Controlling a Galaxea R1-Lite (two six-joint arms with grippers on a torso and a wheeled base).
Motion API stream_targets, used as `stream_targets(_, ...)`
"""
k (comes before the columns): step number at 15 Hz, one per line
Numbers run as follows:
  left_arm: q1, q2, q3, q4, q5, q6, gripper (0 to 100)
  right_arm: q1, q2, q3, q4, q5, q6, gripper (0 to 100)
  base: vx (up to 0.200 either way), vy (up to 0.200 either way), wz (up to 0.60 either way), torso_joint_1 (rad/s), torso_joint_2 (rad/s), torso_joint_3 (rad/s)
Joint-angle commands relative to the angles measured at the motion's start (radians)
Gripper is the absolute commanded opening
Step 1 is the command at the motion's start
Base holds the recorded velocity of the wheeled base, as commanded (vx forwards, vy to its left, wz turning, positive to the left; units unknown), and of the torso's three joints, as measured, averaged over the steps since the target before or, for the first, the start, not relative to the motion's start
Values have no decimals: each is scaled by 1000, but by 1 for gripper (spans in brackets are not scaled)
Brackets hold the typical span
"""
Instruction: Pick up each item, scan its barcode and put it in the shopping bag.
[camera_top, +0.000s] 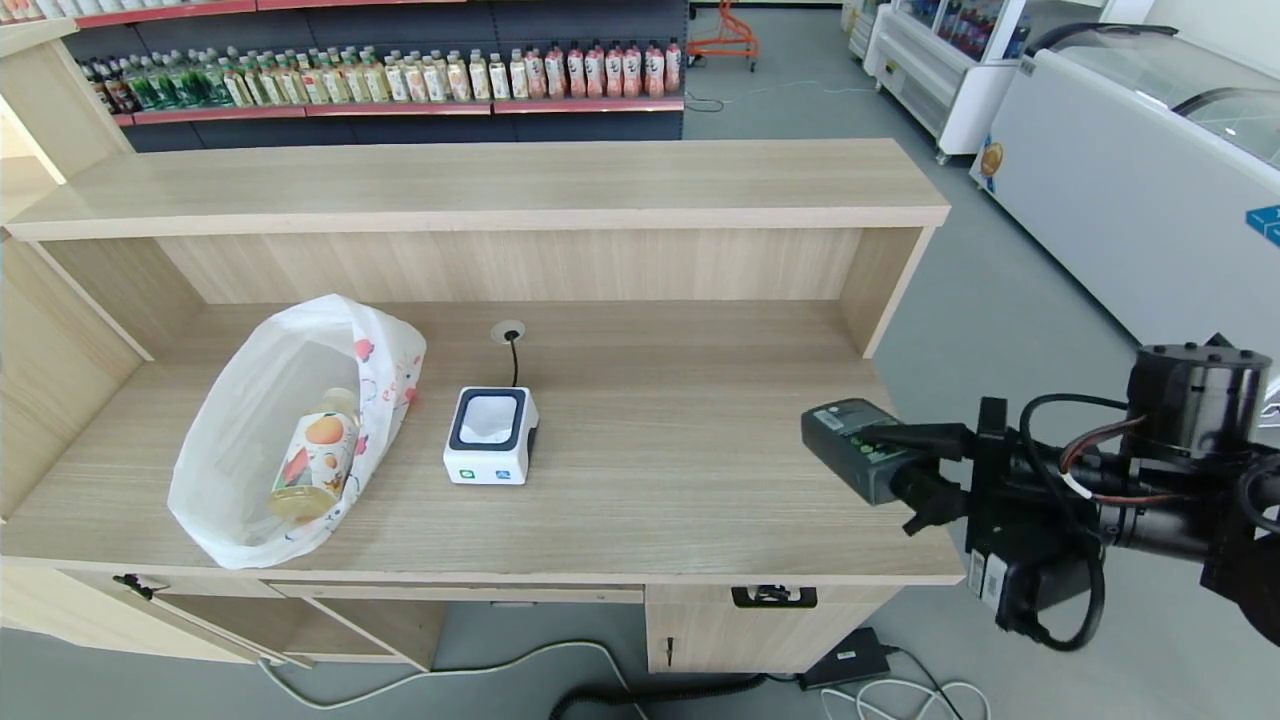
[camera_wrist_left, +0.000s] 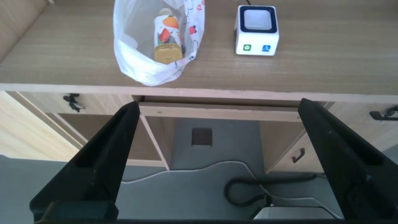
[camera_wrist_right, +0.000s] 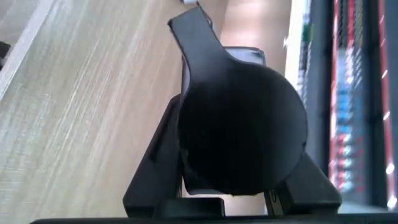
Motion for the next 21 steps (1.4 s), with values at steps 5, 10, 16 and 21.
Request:
stream_targets(5, 0, 0, 0, 0, 0, 0, 100, 129, 8, 32, 182, 162, -650, 0, 0, 0, 0, 0, 0, 0)
stream_targets(10, 0, 0, 0, 0, 0, 0, 100, 211, 44, 26, 216, 406, -816, 0, 0, 0, 0, 0, 0, 0)
stream_targets(16, 0, 0, 0, 0, 0, 0, 100, 157, 28, 26, 340, 446, -974, 0, 0, 0, 0, 0, 0, 0)
stream_targets(21, 0, 0, 0, 0, 0, 0, 100, 142, 63, 20, 340, 444, -985, 0, 0, 0, 0, 0, 0, 0)
